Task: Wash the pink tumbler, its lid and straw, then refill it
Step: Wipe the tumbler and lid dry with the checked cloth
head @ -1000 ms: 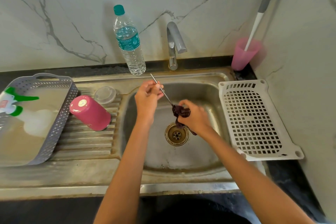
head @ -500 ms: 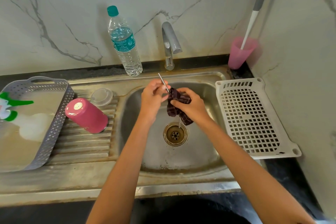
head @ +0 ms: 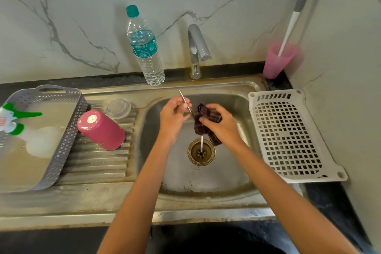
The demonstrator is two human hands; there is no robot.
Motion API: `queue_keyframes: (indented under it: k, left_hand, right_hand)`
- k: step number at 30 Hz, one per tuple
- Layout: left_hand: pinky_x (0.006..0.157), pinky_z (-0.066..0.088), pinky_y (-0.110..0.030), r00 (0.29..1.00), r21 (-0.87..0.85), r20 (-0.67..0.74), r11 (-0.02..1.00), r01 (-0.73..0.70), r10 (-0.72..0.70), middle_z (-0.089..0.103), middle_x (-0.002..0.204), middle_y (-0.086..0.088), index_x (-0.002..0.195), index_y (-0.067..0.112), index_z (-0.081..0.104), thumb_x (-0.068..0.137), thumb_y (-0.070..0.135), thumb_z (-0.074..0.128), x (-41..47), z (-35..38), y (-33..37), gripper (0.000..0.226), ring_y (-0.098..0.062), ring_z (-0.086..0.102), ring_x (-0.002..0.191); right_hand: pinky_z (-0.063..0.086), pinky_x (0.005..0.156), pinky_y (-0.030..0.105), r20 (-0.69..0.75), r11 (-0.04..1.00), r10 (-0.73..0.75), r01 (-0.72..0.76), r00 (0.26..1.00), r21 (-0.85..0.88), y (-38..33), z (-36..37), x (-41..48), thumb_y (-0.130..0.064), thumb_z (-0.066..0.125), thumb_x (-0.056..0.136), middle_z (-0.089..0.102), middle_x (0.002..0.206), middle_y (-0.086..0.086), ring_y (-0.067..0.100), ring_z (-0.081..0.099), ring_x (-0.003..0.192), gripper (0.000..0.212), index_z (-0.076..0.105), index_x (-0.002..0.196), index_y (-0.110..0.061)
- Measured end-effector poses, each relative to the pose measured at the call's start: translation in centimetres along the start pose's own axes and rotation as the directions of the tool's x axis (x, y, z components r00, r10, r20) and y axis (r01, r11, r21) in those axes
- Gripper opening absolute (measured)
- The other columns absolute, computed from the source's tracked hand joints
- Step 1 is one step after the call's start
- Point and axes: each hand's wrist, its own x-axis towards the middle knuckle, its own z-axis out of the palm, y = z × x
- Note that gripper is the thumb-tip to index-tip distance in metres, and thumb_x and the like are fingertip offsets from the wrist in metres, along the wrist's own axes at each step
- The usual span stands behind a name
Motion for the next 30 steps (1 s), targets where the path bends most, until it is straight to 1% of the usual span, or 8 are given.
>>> queue_keyframes:
  k: [2, 5, 11, 17, 20, 24, 27, 30]
  left_hand:
    - [0.077, 0.059, -0.03, 1.0, 0.07, 0.019, 0.998, -0.004, 0.003, 0.071, 0.098, -0.007, 0.103, 0.01, 0.066, 0.093, -0.001, 0.055, -0.1, 0.8, -0.9, 0.019, -0.023, 0.069, 0.094]
    - [0.082, 0.059, -0.041, 1.0, 0.063, 0.002, 0.998, 0.025, -0.025, 0.074, 0.095, -0.007, 0.104, 0.012, 0.069, 0.09, 0.003, 0.059, 0.1, 1.0, -1.2, 0.019, -0.023, 0.07, 0.091]
    - [0.081, 0.058, -0.026, 0.999, -0.175, -0.046, 0.985, 0.015, -0.024, 0.069, 0.093, -0.004, 0.099, 0.011, 0.063, 0.097, 0.001, 0.052, 0.2, -0.2, -0.1, 0.015, -0.014, 0.068, 0.089]
    - [0.082, 0.058, -0.032, 0.999, 0.006, -0.043, 0.999, 0.034, -0.034, 0.068, 0.094, -0.005, 0.091, 0.02, 0.063, 0.095, 0.0, 0.053, -0.2, 0.5, -1.5, 0.022, -0.019, 0.067, 0.092]
    - [0.079, 0.056, -0.035, 0.994, -0.052, -0.096, 0.997, 0.055, -0.059, 0.068, 0.089, -0.002, 0.092, 0.02, 0.063, 0.096, 0.001, 0.051, -0.1, 1.0, -1.0, 0.022, -0.015, 0.064, 0.083]
    - [0.074, 0.058, -0.022, 0.984, -0.268, -0.169, 0.963, 0.016, -0.063, 0.066, 0.091, -0.005, 0.099, 0.008, 0.058, 0.098, 0.001, 0.051, 0.8, -1.1, 0.7, 0.011, -0.011, 0.064, 0.081]
    - [0.078, 0.058, -0.022, 0.977, -0.205, -0.215, 0.978, -0.049, 0.004, 0.064, 0.093, -0.002, 0.091, 0.018, 0.056, 0.099, 0.0, 0.048, 1.6, -2.7, 1.5, 0.021, -0.011, 0.063, 0.088]
    - [0.082, 0.058, -0.025, 0.98, -0.08, -0.195, 0.995, -0.058, 0.041, 0.064, 0.093, 0.0, 0.092, 0.021, 0.055, 0.099, 0.0, 0.048, 1.7, -2.6, 1.1, 0.023, -0.007, 0.064, 0.088]
  right_hand:
    - [0.044, 0.082, 0.009, -0.051, 0.996, -0.087, 0.087, 0.995, 0.014, -1.9, 0.5, 0.6, -0.024, 0.073, 0.081, 0.066, 0.098, -0.018, -0.007, 0.059, 0.093, 0.032, 0.062, 0.109, -0.033]
    - [0.047, 0.087, 0.018, -0.091, 0.983, -0.178, 0.173, 0.98, -0.061, -2.5, 1.2, 1.0, -0.024, 0.072, 0.08, 0.064, 0.102, -0.014, 0.0, 0.059, 0.096, 0.034, 0.063, 0.111, -0.035]
    - [0.051, 0.088, 0.038, -0.014, 0.971, -0.023, 0.019, 1.0, -0.239, 1.2, 1.6, 0.2, -0.025, 0.073, 0.076, 0.068, 0.1, -0.01, 0.012, 0.062, 0.097, 0.033, 0.066, 0.106, -0.036]
    - [0.052, 0.088, 0.031, -0.079, 0.987, -0.099, 0.088, 0.992, -0.138, -0.3, 1.6, 0.7, -0.03, 0.071, 0.079, 0.068, 0.098, -0.014, 0.005, 0.062, 0.095, 0.029, 0.064, 0.106, -0.037]
    - [0.05, 0.087, 0.031, -0.092, 0.98, -0.131, 0.114, 0.987, -0.164, -1.0, 2.4, 1.1, -0.029, 0.071, 0.078, 0.067, 0.1, -0.009, 0.009, 0.062, 0.095, 0.031, 0.063, 0.108, -0.034]
    - [0.043, 0.08, 0.024, -0.005, 0.961, 0.026, -0.026, 1.0, -0.276, 1.2, 2.3, 0.1, -0.025, 0.073, 0.078, 0.068, 0.104, -0.008, 0.011, 0.061, 0.097, 0.035, 0.063, 0.11, -0.034]
    - [0.044, 0.083, 0.023, 0.029, 0.937, 0.141, -0.123, 0.99, -0.327, 3.2, 2.2, -0.9, -0.024, 0.073, 0.078, 0.069, 0.108, -0.007, 0.013, 0.063, 0.101, 0.038, 0.064, 0.113, -0.033]
    - [0.043, 0.078, 0.021, -0.027, 0.949, 0.097, -0.1, 0.995, -0.298, 2.3, 2.4, -0.8, -0.026, 0.072, 0.078, 0.069, 0.104, -0.01, 0.008, 0.06, 0.092, 0.033, 0.064, 0.109, -0.035]
